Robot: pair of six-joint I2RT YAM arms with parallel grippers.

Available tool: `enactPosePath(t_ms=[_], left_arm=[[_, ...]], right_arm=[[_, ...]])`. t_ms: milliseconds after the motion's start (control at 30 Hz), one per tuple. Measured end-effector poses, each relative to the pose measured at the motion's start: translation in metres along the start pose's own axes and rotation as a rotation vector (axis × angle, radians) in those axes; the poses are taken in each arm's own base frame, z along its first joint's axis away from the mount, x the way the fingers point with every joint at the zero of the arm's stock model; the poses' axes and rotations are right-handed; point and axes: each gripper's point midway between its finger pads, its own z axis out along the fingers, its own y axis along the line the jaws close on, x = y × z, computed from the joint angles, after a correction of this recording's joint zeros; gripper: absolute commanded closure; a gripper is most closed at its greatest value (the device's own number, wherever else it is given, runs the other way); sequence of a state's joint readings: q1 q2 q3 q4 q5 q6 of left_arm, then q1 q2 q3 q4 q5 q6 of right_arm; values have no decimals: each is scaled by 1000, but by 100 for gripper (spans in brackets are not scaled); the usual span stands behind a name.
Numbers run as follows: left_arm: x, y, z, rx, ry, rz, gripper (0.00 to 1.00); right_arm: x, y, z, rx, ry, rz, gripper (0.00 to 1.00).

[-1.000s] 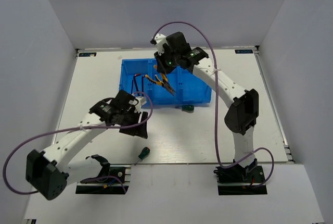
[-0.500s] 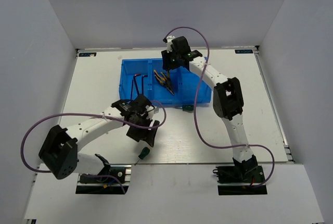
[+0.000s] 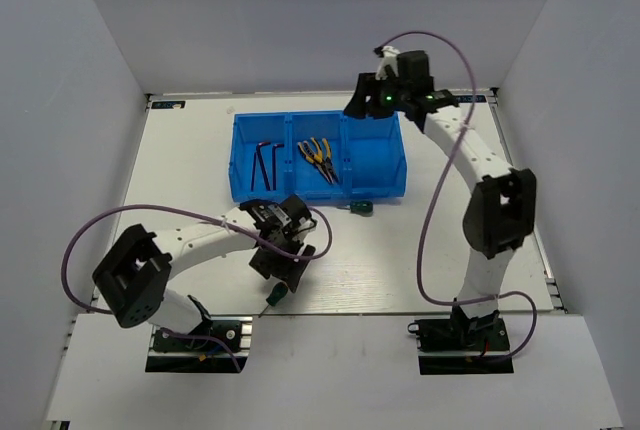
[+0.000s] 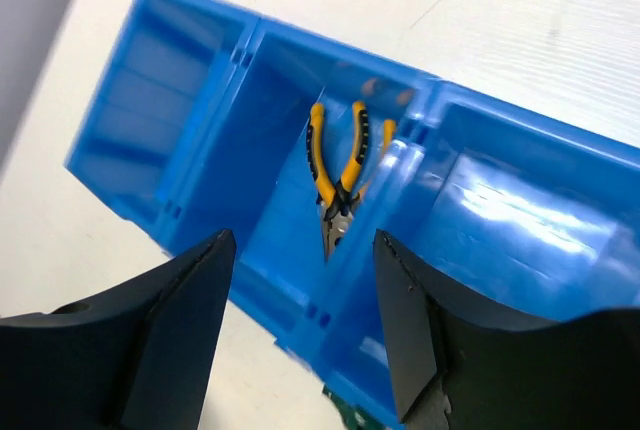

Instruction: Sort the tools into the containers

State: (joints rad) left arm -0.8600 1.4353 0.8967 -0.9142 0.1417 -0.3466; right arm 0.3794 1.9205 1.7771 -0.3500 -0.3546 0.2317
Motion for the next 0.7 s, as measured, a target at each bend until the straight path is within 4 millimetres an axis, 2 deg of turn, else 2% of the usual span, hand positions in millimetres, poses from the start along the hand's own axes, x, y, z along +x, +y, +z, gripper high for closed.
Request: enactPosePath(t_ms=[167, 300, 333, 400, 433, 567, 600, 667, 700], left_arm=[[12, 7, 20, -118, 72, -14, 23], [19, 12, 30, -203, 103, -21, 33], [21, 14, 32, -224, 110, -18, 43], [26, 16, 36, -264, 133, -19, 51], [28, 16, 36, -279, 143, -19, 61], [29, 14, 34, -327, 147, -9, 83], [28, 13, 33, -336, 145, -9, 86], [20, 8, 29, -348, 130, -8, 90], [9, 2, 24, -344, 110, -6, 93]], right_arm=[[-24, -19, -54, 17, -97, 77, 36], [-16, -35, -75, 29, -105, 141, 36], [-12, -40, -78, 32, -101, 159, 36], [-1, -48, -80, 37, -84, 197, 36], [3, -54, -82, 42, -78, 219, 36], [22, -66, -92, 49, -53, 261, 34], [24, -67, -96, 47, -49, 257, 34], [27, -68, -105, 46, -43, 207, 40], [29, -67, -109, 46, -39, 179, 61]])
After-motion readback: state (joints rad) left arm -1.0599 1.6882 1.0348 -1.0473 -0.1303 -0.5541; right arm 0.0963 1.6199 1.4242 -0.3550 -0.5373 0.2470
